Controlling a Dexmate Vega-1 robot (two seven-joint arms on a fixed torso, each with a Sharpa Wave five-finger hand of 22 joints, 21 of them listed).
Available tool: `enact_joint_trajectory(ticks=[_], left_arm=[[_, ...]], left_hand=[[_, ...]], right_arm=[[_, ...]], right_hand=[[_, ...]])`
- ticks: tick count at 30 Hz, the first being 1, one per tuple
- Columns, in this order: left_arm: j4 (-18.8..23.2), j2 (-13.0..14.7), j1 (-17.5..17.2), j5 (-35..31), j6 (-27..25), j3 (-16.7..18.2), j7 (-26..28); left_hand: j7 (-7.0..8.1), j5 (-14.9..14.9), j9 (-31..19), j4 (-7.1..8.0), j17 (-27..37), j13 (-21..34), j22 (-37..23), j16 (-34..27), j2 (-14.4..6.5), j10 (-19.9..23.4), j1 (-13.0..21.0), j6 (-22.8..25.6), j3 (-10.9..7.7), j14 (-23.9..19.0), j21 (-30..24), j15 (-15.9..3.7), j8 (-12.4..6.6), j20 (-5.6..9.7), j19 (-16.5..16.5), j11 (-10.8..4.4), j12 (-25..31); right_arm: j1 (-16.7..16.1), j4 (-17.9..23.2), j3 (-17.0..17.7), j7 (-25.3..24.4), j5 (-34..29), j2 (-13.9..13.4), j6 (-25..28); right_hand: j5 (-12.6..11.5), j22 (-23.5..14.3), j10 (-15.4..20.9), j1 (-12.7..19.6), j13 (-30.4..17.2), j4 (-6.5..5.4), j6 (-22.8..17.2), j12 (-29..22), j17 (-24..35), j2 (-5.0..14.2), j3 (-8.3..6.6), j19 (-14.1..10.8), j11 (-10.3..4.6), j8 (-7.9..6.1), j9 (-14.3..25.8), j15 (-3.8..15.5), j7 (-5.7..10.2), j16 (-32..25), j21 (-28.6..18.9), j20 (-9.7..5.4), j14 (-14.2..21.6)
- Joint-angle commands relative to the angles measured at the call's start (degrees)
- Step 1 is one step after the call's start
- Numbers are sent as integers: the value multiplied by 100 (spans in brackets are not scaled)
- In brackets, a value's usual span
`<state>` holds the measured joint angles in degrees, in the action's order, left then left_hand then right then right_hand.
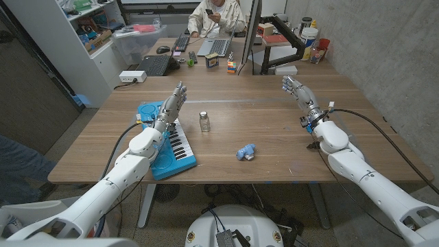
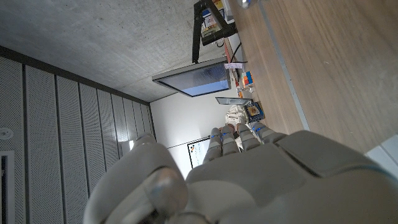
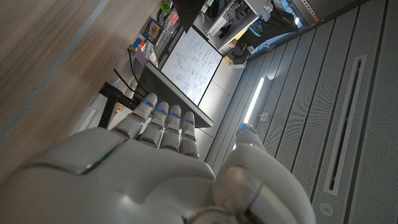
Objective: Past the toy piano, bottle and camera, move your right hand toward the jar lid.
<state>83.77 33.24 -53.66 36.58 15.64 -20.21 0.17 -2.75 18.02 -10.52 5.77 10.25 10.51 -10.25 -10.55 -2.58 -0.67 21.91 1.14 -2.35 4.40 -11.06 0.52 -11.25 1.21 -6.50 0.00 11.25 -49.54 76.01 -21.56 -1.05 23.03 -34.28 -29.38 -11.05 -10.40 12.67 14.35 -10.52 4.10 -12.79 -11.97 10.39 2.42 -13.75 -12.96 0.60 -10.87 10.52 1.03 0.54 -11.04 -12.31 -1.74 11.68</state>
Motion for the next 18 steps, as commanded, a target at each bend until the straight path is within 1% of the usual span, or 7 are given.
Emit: enact_joint_trajectory(ticks=[1,2,5,7,12,13,18], left_arm=[[82,27,-26,-23,-67,0,51],[83,25,-27,-19,-69,0,50],[78,22,-20,-31,-83,-12,58],[74,18,-17,-38,-85,-16,64],[84,23,-14,-55,-84,-23,67],[90,25,-14,-53,-86,-22,65],[136,37,-23,-75,-78,-12,96]], left_hand=[[-7,25,-14,18,30,33,-21,-26,-36,2,50,25,38,25,-48,-4,-23,-24,-12,-20,38],[-6,25,-14,17,30,33,-20,-26,-36,5,50,22,39,25,-49,-5,-21,-25,-11,-22,39],[-9,26,-14,17,30,33,-20,-26,-37,4,52,18,42,26,-49,0,-19,-25,-11,-19,38],[-8,27,-14,16,29,33,-20,-26,-37,2,52,19,44,24,-49,-2,-19,-25,-12,-24,38],[-4,28,-14,14,29,33,-20,-24,-38,6,55,21,47,28,-49,-3,-18,-26,-12,-21,39],[-8,28,-14,14,29,33,-20,-24,-39,4,57,25,48,28,-49,-3,-20,-30,-13,-19,38],[-9,31,-14,9,28,33,-20,-23,-41,0,65,23,50,30,-47,0,-18,-28,-18,-9,37]], right_arm=[[-56,98,38,-318,-270,-45,42],[-54,74,43,-338,-275,-23,3],[-43,38,42,-400,-340,1,-50],[-41,37,40,-412,-356,0,-48],[-33,-28,56,-547,-472,48,-169],[-28,-33,53,-570,-515,42,-184],[-23,8,51,-701,-705,0,-160]], right_hand=[[-50,-2,26,-80,-13,-8,-36,19,7,-10,14,-58,-79,-16,23,-26,51,10,11,6,5],[-58,-1,61,-85,-12,-7,-66,4,4,-14,19,-111,-119,-27,22,-5,83,2,-4,12,39],[-67,0,84,-87,-11,-3,-84,-6,1,-16,23,-161,-133,-33,22,11,106,-7,-17,6,79],[-73,0,113,-87,-11,0,-92,-17,-1,-19,25,-167,-170,-35,21,17,115,-3,-14,11,83],[-82,1,144,-92,-10,5,-137,-29,-3,-30,34,-168,-182,-50,21,8,155,5,-5,-1,85],[-89,2,188,-92,-10,10,-166,-45,-5,-34,37,-173,-217,-59,20,9,174,7,-1,-3,91],[-104,5,230,-89,-9,18,-212,-57,-8,-30,38,-206,-243,-69,20,41,194,-24,0,8,209]])
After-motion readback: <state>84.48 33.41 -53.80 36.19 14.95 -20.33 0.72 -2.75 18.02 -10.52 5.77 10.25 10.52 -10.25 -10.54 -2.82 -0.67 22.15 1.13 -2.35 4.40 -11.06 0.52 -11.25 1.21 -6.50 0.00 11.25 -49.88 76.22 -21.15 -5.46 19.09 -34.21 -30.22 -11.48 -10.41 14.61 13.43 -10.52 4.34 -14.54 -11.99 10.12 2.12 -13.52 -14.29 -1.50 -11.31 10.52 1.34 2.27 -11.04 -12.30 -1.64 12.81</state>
